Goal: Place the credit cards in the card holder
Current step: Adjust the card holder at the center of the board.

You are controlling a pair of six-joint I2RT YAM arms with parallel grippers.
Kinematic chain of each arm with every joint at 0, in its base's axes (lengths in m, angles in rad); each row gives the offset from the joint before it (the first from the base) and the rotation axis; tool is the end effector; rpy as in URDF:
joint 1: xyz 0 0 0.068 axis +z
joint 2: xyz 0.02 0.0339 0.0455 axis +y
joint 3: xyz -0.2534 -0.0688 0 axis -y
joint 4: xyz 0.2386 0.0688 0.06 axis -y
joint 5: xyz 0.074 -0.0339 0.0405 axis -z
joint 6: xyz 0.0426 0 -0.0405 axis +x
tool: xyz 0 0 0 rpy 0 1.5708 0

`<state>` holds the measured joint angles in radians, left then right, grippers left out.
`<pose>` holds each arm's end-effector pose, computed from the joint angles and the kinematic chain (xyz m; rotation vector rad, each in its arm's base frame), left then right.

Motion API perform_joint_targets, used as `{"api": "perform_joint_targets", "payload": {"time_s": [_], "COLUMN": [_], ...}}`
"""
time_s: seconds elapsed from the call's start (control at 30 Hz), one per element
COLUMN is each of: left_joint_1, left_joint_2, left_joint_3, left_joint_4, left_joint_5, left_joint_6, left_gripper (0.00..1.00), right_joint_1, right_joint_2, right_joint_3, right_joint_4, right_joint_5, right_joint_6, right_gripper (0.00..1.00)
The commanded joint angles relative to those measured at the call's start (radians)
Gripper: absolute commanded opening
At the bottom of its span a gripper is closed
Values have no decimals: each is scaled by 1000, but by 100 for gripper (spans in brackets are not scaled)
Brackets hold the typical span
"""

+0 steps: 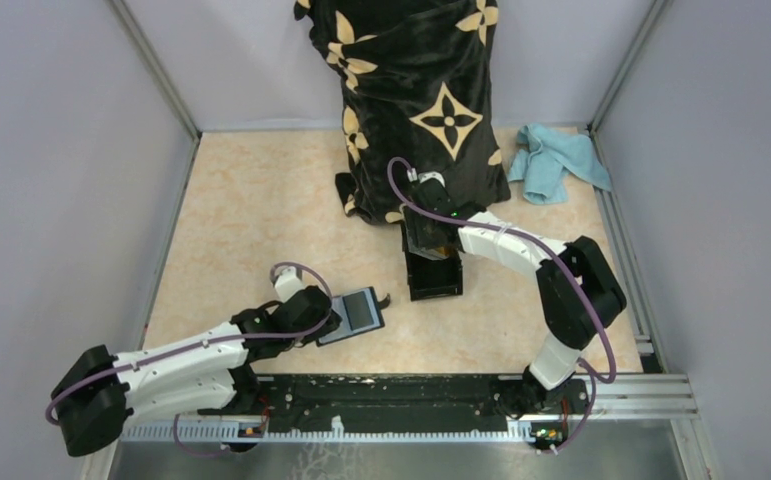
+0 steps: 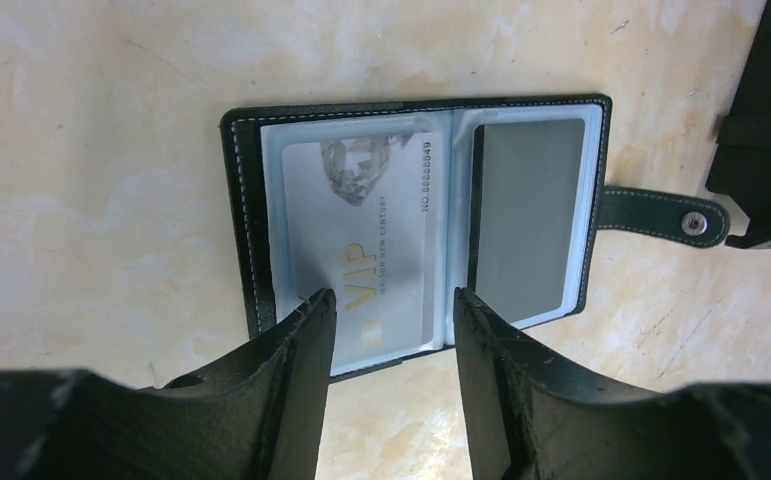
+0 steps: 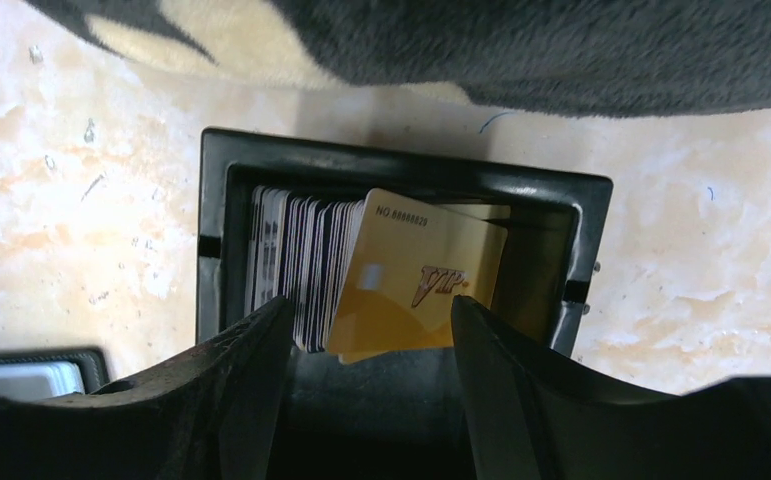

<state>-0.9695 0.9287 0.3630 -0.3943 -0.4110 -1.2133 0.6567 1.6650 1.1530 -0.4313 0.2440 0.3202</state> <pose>0.1083 -0.1278 0.1466 -0.4611 2.4300 -0.4531 0.2827 0.2049 0.2078 -0.3175 2.4571 0.1089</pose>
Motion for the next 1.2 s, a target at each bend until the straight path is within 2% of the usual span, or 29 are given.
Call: {"api": "perform_joint_targets", "payload": {"time_s": [0.0,0.23,0.6,1.0,1.17], "left_joint_1": [-8,-7,19,24,24], "left_joint_2": [62,147,314,258,219], "left_joint_3": [-39,-23,9,36,49], "left_joint_4": [2,22,-1,-97,-122], "left_joint_5": [-9,-104,-184,-230,-231], "left_joint_6": [-28,-62,-157,-216,-211], "left_gripper": [55,55,56,57,59], "right_joint_1": [-32,-46,-46,-2,21], "right_joint_2": [20,28,-53,-137,-151], "right_joint_3": [36,28,-2,11,28], "right_joint_4": [37,47,59,16,-43], "right_joint_5": [-30,-72,-113,-71,4], "right_joint_6": [14,30,51,57,50], "right_gripper": [60,56,33,27,18]}}
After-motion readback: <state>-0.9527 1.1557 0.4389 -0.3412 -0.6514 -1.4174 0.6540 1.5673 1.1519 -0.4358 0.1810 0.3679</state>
